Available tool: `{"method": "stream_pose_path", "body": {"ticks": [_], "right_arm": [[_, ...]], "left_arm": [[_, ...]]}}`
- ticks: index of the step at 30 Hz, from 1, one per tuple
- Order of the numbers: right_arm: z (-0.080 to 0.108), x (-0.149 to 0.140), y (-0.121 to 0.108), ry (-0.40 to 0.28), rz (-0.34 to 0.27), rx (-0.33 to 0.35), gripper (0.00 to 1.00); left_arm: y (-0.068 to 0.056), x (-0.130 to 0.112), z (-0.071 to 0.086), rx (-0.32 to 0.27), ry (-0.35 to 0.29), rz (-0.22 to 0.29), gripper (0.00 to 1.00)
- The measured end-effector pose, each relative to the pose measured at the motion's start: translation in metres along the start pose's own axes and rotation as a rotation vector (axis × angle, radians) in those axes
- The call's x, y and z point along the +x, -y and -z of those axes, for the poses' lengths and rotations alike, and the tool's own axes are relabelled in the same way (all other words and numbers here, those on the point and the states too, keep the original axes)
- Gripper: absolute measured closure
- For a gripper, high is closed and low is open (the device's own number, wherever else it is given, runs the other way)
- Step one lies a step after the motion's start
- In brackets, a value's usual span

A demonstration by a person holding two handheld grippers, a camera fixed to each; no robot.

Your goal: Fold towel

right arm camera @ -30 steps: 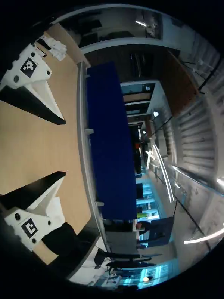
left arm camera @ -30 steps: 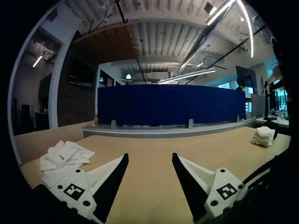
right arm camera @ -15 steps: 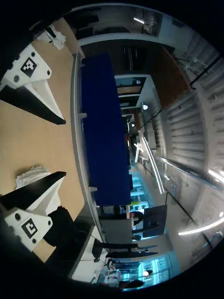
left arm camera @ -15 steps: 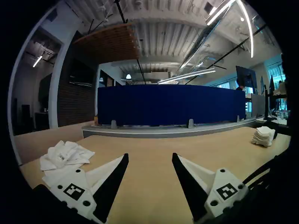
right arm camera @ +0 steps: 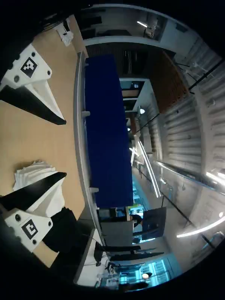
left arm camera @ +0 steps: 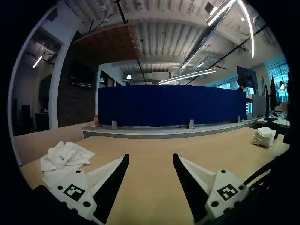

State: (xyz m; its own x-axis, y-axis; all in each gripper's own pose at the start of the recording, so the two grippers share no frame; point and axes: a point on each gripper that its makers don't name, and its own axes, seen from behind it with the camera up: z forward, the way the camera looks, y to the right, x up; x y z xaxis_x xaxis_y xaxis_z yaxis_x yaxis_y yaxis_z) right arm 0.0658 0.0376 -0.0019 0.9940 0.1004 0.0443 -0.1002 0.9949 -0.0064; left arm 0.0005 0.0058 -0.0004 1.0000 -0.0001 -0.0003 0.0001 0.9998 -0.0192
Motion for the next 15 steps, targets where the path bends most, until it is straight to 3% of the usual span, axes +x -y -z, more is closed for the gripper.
{"method": "stream_pose_path", "body": {"ticks": [9,15], "right_arm": [[-0.01,-0.039,-0.008,-0.005,-0.014,-0.011,0.02],[-0.018,-0.05,0.0,-0.01,-0.019,-0.002,0.01]], "left_arm": [[-0.001,0.0,0.0,0.0,0.0,0.0,0.14],[-0.001,0.0,0.0,0.0,0.0,0.0,0.14]]}}
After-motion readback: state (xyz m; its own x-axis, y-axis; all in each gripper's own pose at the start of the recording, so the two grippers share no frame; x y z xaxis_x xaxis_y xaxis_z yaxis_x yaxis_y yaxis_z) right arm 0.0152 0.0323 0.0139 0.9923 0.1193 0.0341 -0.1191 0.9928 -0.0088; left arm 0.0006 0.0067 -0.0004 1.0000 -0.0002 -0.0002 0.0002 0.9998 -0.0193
